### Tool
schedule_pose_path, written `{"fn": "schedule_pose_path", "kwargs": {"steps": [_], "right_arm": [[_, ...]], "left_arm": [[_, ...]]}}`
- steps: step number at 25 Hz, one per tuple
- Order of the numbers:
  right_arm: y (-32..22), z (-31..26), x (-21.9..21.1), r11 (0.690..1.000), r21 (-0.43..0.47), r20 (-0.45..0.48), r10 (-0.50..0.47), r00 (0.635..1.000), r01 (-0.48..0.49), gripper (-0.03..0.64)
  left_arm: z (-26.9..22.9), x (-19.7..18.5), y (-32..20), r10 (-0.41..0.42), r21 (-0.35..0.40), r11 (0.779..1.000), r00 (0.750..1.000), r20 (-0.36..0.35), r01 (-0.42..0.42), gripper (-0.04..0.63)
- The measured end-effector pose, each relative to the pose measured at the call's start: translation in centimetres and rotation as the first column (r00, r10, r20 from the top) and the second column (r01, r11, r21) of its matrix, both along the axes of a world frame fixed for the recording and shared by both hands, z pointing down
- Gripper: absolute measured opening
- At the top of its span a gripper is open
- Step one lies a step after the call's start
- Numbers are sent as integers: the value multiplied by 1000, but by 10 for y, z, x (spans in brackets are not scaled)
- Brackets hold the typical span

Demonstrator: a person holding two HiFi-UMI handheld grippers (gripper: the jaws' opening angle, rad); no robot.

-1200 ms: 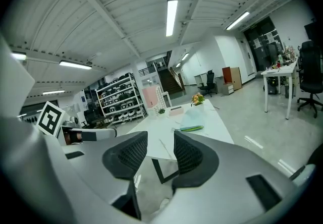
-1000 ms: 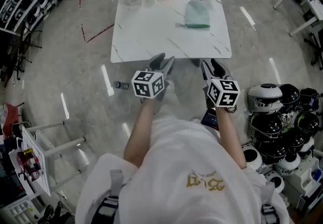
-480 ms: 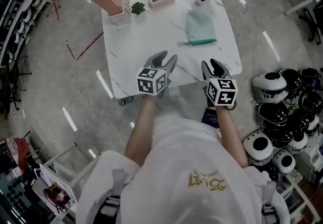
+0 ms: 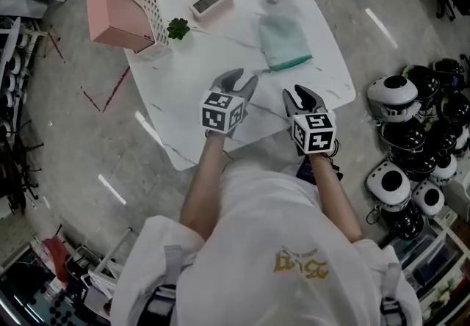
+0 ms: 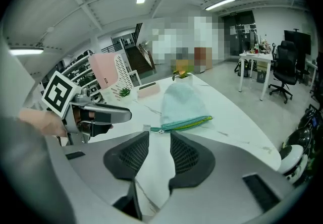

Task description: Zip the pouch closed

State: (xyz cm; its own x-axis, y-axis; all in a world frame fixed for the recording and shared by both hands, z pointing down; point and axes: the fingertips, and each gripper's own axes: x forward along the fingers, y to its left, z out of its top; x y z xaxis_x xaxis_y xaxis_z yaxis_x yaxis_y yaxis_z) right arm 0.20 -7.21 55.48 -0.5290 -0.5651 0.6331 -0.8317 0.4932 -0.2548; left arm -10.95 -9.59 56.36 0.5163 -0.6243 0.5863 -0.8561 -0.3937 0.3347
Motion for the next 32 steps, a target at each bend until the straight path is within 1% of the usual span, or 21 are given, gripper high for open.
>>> {"fn": "schedule_pose_path", "kwargs": {"steps": [3, 5, 7, 10, 13, 17, 20, 21, 22, 23, 26, 27, 29, 31, 32], "right_arm": [[-7, 8, -7, 1000, -12, -7, 10, 1000, -10, 143], [-10, 14, -11, 1000, -20, -11, 14, 1000, -14, 141], [-12, 19, -16, 999, -29, -16, 13, 1000, -14, 138], [-15, 29, -24, 999, -49, -24, 13, 1000, -14, 132], [-19, 39, -30, 998, -65, -30, 9, 1000, -11, 132], [-21, 46, -35, 997, -73, -36, 7, 999, -9, 132], [-23, 49, -35, 997, -73, -45, 8, 999, -11, 132], [-23, 50, -35, 997, -73, -49, 7, 999, -11, 132], [-24, 51, -36, 997, -73, -54, 5, 999, -9, 132], [-25, 53, -36, 997, -73, -59, 3, 998, -7, 132], [-28, 57, -37, 997, -73, -74, -3, 997, -2, 132], [-29, 58, -37, 997, -73, -76, -3, 997, -3, 132], [-30, 60, -40, 997, -76, -77, -2, 997, -4, 132], [-31, 62, -43, 997, -83, -79, -6, 997, -1, 132], [-31, 63, -44, 996, -86, -80, -7, 997, 0, 132]], "left_arm": [[10, 3, -12, 77, -9, 997, 996, 35, -77, 170], [17, 8, -15, 145, -13, 989, 987, 71, -145, 164], [25, 14, -17, 216, -16, 976, 970, 109, -216, 163], [37, 23, -15, 316, -39, 949, 936, 158, -313, 158], [49, 30, -15, 386, -55, 922, 902, 192, -383, 144], [56, 35, -19, 424, -54, 905, 885, 191, -422, 143], [59, 38, -20, 464, -56, 885, 863, 199, -463, 147], [61, 38, -21, 474, -55, 880, 859, 196, -472, 137], [62, 39, -21, 479, -55, 877, 857, 189, -478, 96], [63, 40, -20, 484, -54, 874, 857, 179, -483, 71], [66, 44, -17, 510, -68, 860, 846, 155, -506, 89], [68, 45, -15, 520, -72, 854, 840, 153, -515, 110], [69, 46, -16, 528, -66, 849, 833, 165, -525, 109], [68, 46, -18, 533, -59, 845, 826, 181, -532, 66], [67, 47, -18, 541, -56, 840, 821, 182, -540, 57]]}}
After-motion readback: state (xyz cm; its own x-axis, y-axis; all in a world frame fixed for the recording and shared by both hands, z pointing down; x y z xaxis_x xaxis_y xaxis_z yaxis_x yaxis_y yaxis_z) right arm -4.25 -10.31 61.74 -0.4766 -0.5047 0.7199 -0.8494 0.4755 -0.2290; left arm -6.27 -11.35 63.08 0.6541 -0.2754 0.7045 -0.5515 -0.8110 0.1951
